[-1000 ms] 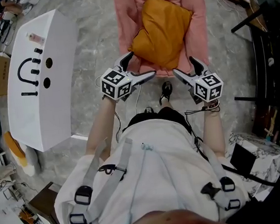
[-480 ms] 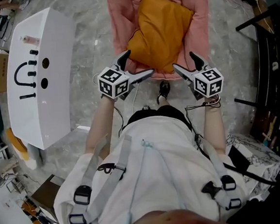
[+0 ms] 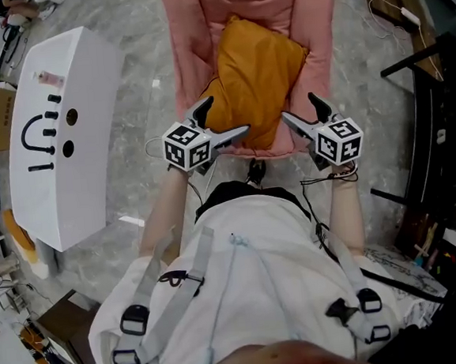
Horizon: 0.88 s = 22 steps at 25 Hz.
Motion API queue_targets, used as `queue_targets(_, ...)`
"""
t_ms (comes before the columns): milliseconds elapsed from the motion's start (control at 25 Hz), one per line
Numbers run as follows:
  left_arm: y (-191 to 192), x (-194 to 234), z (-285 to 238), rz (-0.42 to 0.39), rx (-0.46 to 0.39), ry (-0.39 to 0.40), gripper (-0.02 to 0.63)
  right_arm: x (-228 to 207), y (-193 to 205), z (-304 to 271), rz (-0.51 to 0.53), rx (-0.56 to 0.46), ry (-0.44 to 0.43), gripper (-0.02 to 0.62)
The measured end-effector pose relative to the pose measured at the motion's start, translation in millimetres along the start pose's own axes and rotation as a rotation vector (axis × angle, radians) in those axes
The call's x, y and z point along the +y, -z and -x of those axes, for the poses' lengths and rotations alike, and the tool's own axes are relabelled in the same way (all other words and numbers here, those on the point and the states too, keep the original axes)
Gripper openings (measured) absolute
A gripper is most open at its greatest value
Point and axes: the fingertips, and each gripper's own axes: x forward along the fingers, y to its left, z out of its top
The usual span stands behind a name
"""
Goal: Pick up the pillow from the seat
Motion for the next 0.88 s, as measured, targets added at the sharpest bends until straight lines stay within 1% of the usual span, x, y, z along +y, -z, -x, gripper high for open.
queue_targets(120,6,1,-14,-0.004,0.038,-0.007,0.557,-13,5,0,-0.008,0.009,-0.009,0.416)
queue_targets(240,4,11,-20,0.026,0.042,-0.024,0.56,-25,2,-7,-0.017,0.016,-0.02,0.416)
queue_targets(440,-1,29,-28,0.033,0.068,-0.057,0.561,-41,-3,-14,-0.041,0.015,-0.028,0.416)
queue_targets(600,2,51,-35,0.035,0.116,-0.046,0.561,-54,0,-25,-0.08,0.012,-0.013,0.416)
queue_targets(760,8,68,-48,0.078,0.137,-0.035,0.566,-74,2,-29,-0.139,0.0,0.005,0.416)
queue_targets(880,13,81,-59,0.099,0.152,-0.028,0.572,-88,6,-36,-0.148,0.019,0.015,0.416)
